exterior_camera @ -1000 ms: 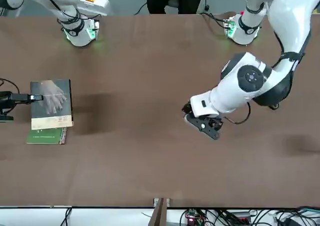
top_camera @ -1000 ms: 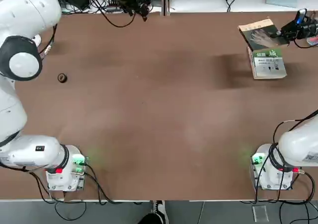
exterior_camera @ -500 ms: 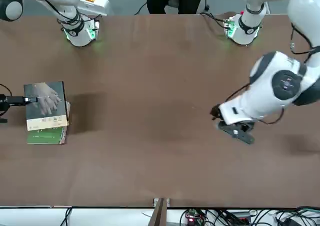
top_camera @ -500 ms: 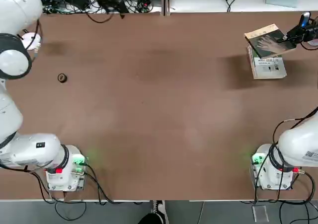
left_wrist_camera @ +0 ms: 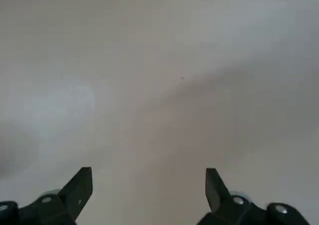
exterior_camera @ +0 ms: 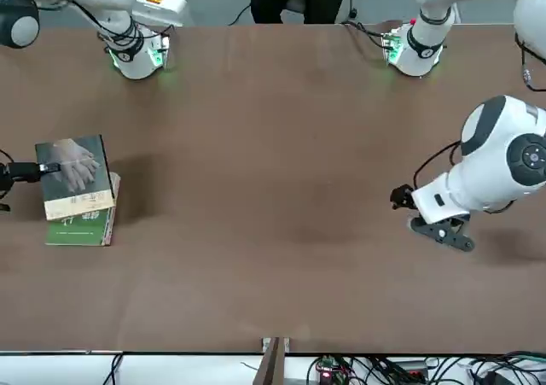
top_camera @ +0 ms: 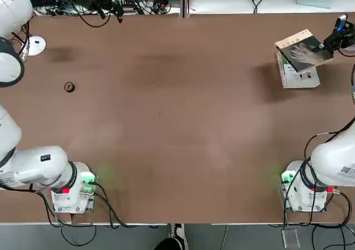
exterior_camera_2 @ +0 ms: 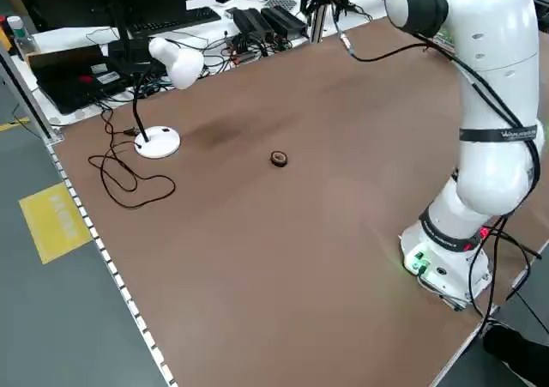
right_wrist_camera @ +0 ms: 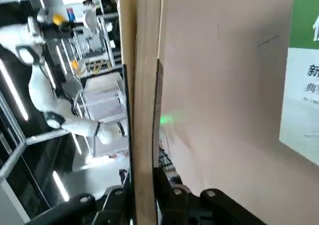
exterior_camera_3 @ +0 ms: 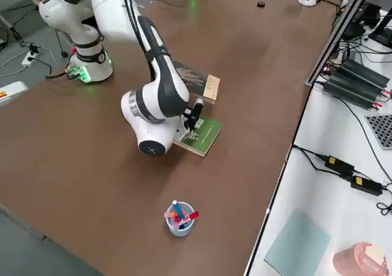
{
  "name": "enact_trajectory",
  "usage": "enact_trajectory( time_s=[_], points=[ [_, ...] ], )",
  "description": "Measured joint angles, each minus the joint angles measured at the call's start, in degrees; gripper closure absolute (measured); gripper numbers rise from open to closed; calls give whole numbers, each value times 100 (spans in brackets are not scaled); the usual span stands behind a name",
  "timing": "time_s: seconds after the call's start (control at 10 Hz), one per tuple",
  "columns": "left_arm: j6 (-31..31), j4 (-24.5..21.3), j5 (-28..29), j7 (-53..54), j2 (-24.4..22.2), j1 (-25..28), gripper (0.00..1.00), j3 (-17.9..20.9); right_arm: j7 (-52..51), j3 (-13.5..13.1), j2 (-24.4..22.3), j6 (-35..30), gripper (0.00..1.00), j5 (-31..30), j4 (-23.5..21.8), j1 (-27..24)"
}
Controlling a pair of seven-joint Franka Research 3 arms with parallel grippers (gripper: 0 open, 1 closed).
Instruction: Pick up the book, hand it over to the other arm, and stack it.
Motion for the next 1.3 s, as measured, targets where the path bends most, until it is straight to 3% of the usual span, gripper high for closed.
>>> enact_trajectory(
  time_s=[0.3,0.6,0.8,1.1,1.3],
  points=[
    [0,-215,-3,-22,-138,243,0,-71,-164,67,210,-71,81,-24,190,-300],
    [-1,-522,-5,-312,-494,100,0,27,-178,92,313,9,81,-4,292,-617],
    [-6,-705,-148,-364,-832,-354,0,593,-200,106,418,116,81,85,361,-727],
    [-122,-787,-536,22,-1271,-1284,0,1929,-233,114,635,402,81,308,513,-781],
    [-166,-791,-785,814,-1400,-1688,0,2750,-243,116,789,497,81,335,692,-785]
  ],
)
